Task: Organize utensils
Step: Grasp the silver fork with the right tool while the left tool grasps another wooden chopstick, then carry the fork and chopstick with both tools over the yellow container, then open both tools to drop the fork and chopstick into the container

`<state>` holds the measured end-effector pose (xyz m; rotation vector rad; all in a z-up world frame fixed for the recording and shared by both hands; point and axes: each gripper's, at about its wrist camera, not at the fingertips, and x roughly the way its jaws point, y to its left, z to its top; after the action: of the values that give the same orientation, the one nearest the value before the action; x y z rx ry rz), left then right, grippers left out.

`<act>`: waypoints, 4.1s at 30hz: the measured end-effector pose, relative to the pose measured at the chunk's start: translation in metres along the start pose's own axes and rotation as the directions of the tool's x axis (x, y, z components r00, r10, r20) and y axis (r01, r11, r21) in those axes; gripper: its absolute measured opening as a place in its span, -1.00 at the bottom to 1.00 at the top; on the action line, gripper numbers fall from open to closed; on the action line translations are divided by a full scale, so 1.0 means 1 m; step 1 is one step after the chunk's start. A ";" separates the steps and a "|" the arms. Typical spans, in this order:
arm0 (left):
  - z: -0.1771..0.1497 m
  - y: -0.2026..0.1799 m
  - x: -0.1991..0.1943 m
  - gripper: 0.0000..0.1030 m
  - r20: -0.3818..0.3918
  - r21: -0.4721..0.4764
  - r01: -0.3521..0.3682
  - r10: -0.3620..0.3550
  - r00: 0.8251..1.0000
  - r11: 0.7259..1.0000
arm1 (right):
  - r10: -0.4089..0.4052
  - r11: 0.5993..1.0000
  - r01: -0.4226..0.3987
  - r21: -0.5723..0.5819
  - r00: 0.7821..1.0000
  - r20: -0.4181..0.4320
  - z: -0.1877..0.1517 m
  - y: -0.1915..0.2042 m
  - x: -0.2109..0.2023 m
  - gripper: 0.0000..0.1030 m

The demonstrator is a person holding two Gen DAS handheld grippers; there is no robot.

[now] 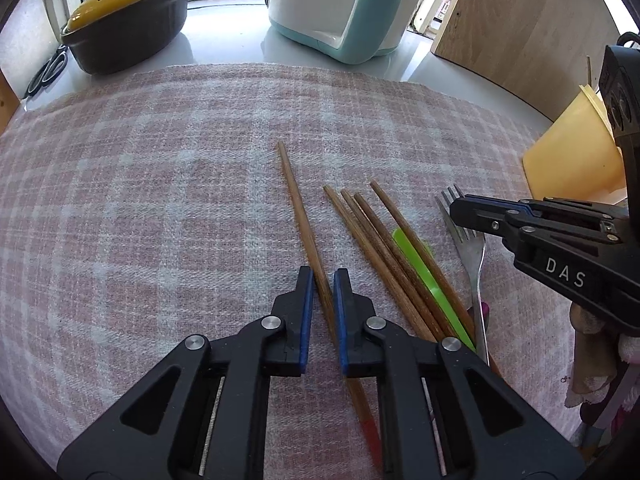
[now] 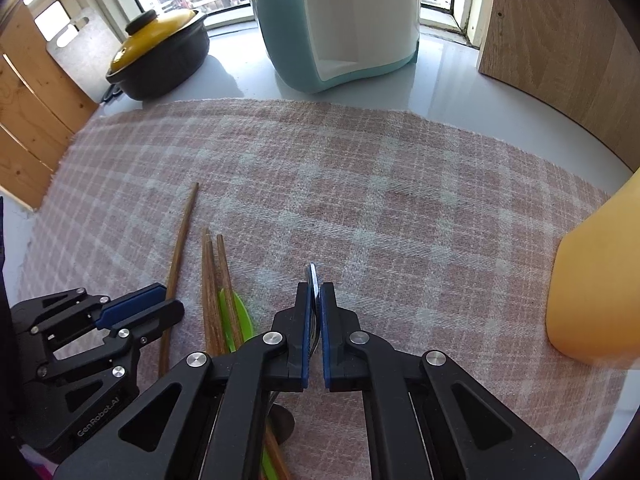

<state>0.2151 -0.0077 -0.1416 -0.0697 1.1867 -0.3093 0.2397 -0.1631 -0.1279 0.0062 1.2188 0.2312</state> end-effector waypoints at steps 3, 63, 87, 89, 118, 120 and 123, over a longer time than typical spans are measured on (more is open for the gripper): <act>0.000 0.008 -0.003 -0.91 0.004 -0.033 0.015 -0.015 1.000 0.999 | 0.015 1.000 -0.015 0.004 1.000 0.013 -0.001 -0.001 -0.004 -0.97; 0.030 -0.104 -0.163 -0.92 0.427 0.145 0.087 -0.142 0.893 0.986 | -0.017 0.995 0.063 -0.071 0.858 0.513 -0.038 -0.041 -0.220 -0.98; 0.110 -0.213 -0.161 -0.92 0.484 0.166 0.243 -0.294 0.824 0.956 | -0.125 0.990 0.142 0.021 0.781 0.612 -0.033 -0.149 -0.294 -0.98; 0.116 -0.223 -0.159 -0.92 0.487 0.167 0.252 -0.302 0.819 0.953 | -0.138 0.988 0.150 0.032 0.779 0.611 -0.032 -0.159 -0.295 -0.98; 0.129 -0.272 -0.068 -0.91 0.453 0.163 0.210 -0.262 0.852 0.964 | -0.177 0.983 0.179 0.045 0.849 0.498 -0.024 -0.205 -0.234 -0.98; 0.127 -0.270 -0.067 -0.91 0.448 0.160 0.212 -0.262 0.855 0.964 | -0.171 0.984 0.171 0.044 0.855 0.489 -0.025 -0.204 -0.230 -0.98; 0.123 -0.267 -0.067 -0.92 0.438 0.161 0.214 -0.265 0.859 0.963 | -0.165 0.985 0.166 0.040 0.863 0.477 -0.026 -0.203 -0.225 -0.98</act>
<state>0.2518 -0.2579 0.0230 -0.1883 0.6875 -0.5450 0.1780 -0.4046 0.0462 -0.0418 0.7162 0.0709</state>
